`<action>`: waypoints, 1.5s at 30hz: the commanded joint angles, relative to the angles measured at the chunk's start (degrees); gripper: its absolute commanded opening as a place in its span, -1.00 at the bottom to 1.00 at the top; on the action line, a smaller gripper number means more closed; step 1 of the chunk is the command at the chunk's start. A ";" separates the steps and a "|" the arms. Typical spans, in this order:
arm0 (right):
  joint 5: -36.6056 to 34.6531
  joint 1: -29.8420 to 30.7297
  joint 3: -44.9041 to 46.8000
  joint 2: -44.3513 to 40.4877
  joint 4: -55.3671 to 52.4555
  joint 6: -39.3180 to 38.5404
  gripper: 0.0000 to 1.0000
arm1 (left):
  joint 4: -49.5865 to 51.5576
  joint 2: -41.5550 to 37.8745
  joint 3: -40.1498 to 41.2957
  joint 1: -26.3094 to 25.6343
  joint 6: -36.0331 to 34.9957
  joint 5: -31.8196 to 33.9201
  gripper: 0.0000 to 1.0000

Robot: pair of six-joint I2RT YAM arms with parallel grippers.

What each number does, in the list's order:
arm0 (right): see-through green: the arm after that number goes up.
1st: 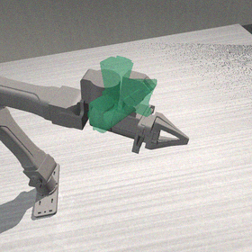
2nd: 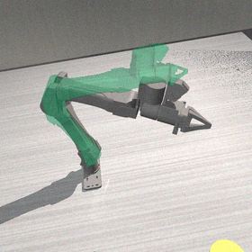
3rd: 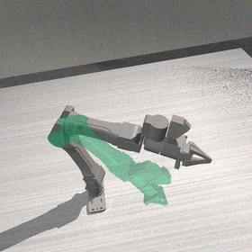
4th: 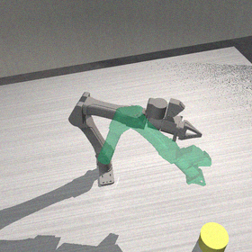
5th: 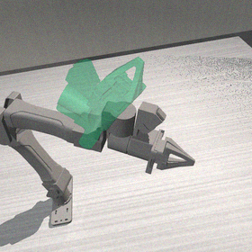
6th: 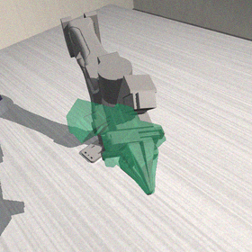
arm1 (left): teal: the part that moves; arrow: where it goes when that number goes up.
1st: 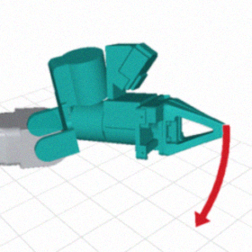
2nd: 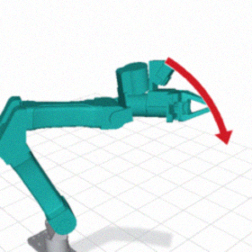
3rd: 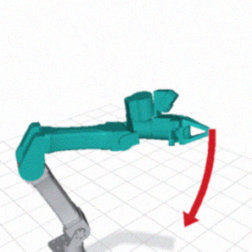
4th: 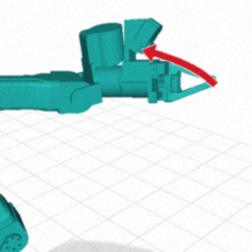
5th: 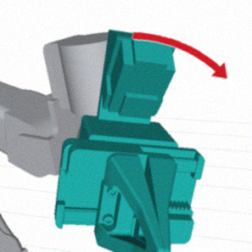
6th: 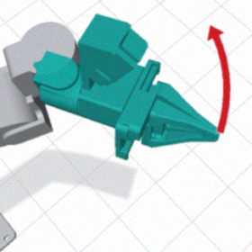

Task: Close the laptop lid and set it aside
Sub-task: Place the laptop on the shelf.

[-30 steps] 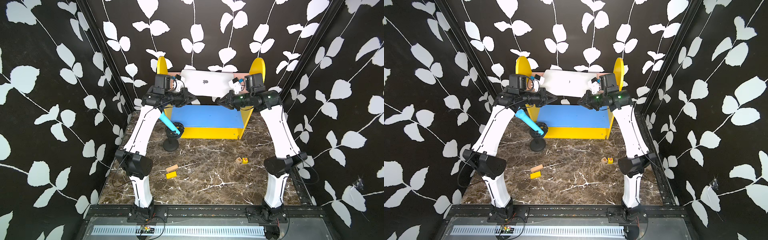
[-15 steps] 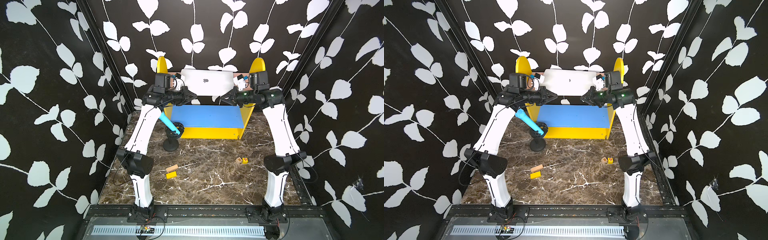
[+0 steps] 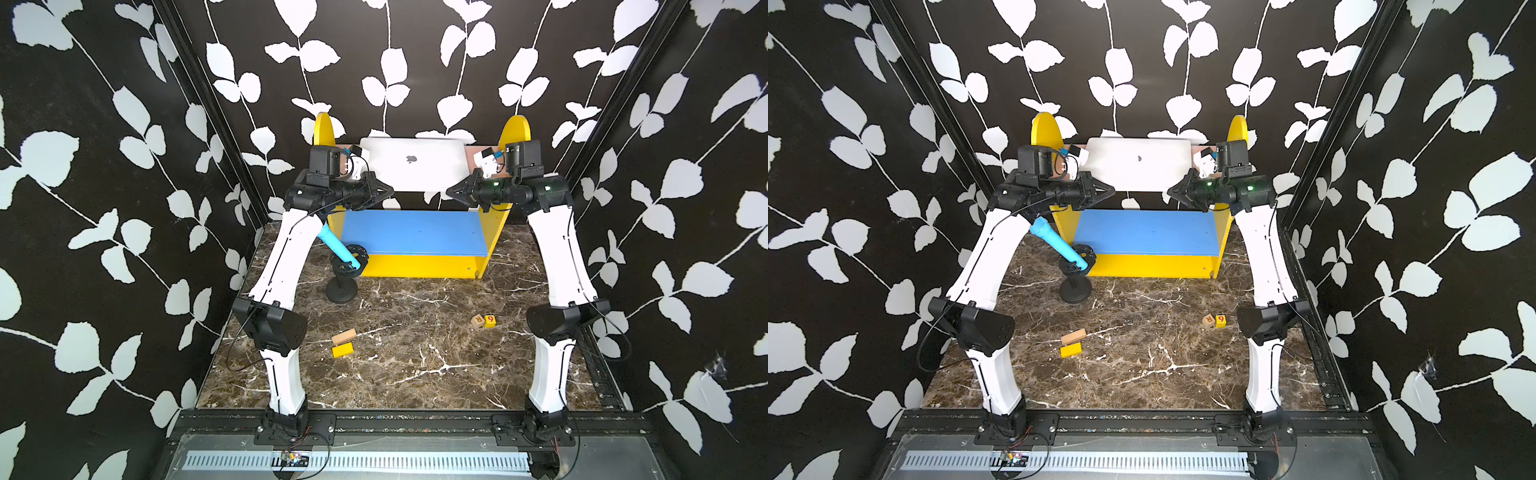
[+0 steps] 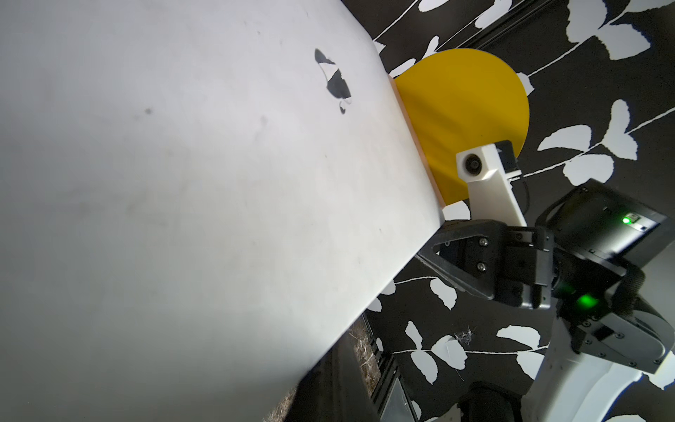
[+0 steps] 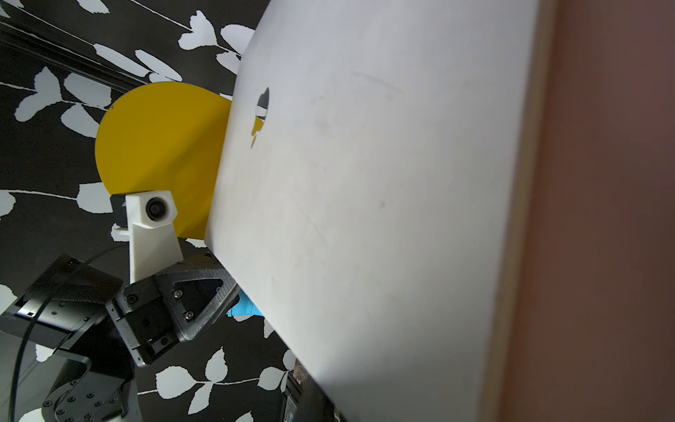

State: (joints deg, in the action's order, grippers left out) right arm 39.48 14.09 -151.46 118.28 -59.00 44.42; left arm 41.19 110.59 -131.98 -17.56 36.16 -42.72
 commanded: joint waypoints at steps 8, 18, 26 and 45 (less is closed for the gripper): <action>-1.62 -2.58 -1.77 1.17 6.98 1.59 -0.82 | -1.38 -1.11 -1.88 0.36 -0.39 -0.97 -1.00; -0.77 -4.51 -2.08 0.79 7.75 2.76 -0.82 | -1.02 -1.64 -1.79 0.34 -0.22 -1.13 -1.00; -0.31 -5.18 -2.18 0.39 7.94 3.42 -0.82 | -0.76 -2.86 -1.17 0.34 0.00 -1.14 -1.00; 5.66 -5.27 2.88 -7.26 9.09 4.41 -0.54 | -0.45 -8.26 -0.21 0.41 0.31 -1.24 -0.70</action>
State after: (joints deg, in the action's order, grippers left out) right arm 43.79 9.13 -149.64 115.22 -53.10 49.54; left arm 41.23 106.24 -132.18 -17.52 36.73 -42.94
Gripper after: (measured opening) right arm 0.226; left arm 0.135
